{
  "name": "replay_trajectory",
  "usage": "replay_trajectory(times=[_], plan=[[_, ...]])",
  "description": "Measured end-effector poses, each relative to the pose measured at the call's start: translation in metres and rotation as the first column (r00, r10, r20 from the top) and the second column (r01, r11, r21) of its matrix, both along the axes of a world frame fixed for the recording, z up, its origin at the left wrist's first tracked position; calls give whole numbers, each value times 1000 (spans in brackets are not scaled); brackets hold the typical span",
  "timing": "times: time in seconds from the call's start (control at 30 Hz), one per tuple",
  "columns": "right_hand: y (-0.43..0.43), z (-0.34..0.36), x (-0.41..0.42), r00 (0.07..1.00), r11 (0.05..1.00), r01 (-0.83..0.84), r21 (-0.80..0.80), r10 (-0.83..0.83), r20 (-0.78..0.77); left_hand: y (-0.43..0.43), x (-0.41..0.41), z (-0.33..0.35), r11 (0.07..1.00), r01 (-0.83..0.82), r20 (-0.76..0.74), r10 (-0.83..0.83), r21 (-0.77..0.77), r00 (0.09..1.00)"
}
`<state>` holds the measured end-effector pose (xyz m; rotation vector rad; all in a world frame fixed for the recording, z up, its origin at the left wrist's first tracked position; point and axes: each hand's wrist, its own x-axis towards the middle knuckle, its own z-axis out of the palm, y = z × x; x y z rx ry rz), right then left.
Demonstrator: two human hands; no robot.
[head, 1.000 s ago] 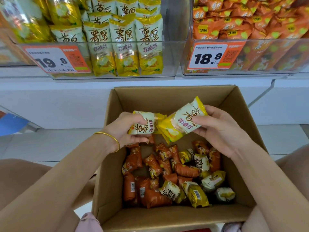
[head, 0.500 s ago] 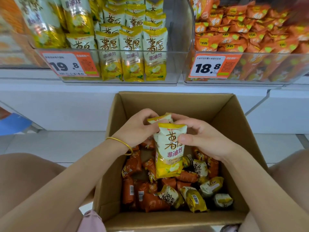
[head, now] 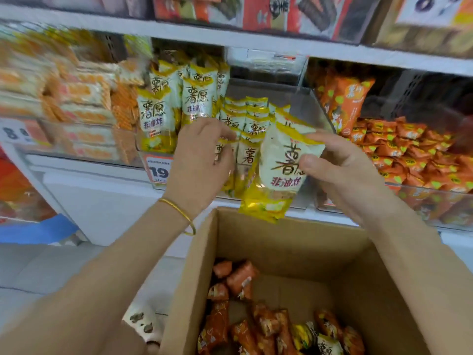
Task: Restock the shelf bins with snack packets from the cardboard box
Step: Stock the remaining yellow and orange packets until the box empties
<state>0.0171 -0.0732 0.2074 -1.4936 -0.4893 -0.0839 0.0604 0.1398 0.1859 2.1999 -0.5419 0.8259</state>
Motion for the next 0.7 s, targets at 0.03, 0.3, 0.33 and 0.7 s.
replay_trajectory(times=[0.03, 0.3, 0.33, 0.7], plan=[[4, 8, 15, 999, 1000, 30, -1, -30, 32, 7, 12, -1, 989, -102, 128, 88, 105, 988], [31, 24, 127, 965, 964, 217, -153, -188, 184, 26, 51, -15, 887, -321, 309, 219, 331, 926], [32, 23, 140, 960, 953, 241, -186, -206, 187, 25, 54, -15, 885, -314, 303, 212, 345, 929], [53, 28, 249, 971, 974, 187, -127, -203, -129, 25, 63, -23, 863, -320, 294, 212, 390, 932]])
